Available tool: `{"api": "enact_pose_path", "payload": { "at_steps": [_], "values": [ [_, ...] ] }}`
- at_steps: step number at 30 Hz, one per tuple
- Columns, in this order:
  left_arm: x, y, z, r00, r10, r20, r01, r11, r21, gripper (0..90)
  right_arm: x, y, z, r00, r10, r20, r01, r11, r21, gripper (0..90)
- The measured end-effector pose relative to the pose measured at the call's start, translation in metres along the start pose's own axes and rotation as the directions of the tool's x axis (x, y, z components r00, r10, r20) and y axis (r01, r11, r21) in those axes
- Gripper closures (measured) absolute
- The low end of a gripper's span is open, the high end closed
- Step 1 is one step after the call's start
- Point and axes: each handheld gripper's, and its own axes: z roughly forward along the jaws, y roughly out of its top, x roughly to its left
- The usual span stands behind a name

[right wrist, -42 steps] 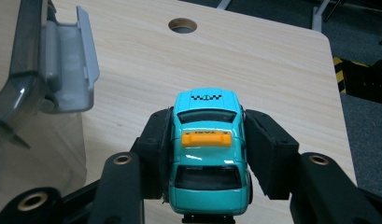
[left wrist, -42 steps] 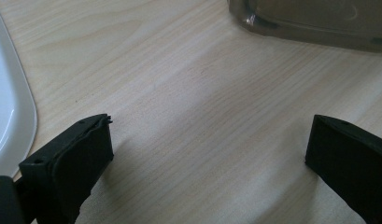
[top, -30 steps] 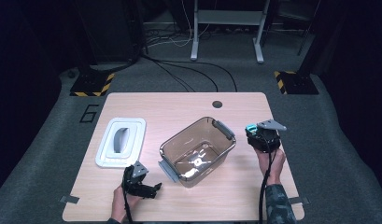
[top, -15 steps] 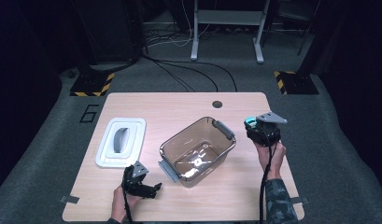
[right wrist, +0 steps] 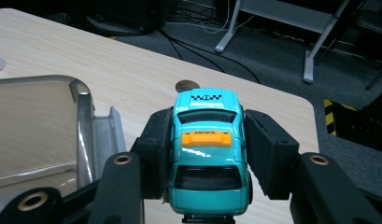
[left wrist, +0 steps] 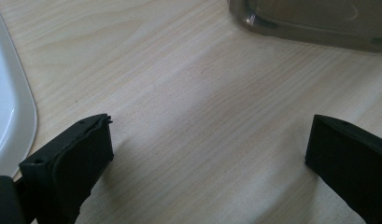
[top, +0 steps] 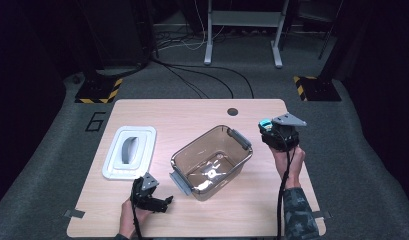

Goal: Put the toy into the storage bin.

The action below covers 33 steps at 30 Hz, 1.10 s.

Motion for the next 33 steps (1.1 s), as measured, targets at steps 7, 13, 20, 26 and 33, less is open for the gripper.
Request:
{"api": "enact_pose_path", "payload": {
  "at_steps": [7,13,20,26,33],
  "values": [
    [0.000,0.000,0.000,1.0000,0.000,0.000,0.000,1.0000,0.000,0.5,0.006,0.011,-0.004,0.9996,-0.020,-0.019,0.019,0.9998,-0.007,52.4],
    [0.000,0.000,0.000,1.0000,0.000,0.000,0.000,1.0000,0.000,0.5,0.011,0.019,-0.006,0.9986,-0.035,-0.039,0.035,0.9994,-0.008,52.4],
    [0.000,0.000,0.000,1.0000,0.000,0.000,0.000,1.0000,0.000,0.5,0.018,0.027,-0.007,0.9958,-0.059,-0.070,0.059,0.9982,-0.002,52.5],
    [0.000,0.000,0.000,1.0000,0.000,0.000,0.000,1.0000,0.000,0.5,0.024,0.033,-0.006,0.9919,-0.075,-0.102,0.076,0.9970,0.011,52.5],
    [0.000,0.000,0.000,1.0000,-0.002,-0.002,0.002,1.0000,-0.003,0.5,0.031,0.039,-0.004,0.9864,-0.102,-0.129,0.106,0.9940,0.026,52.4]
  ]
}}
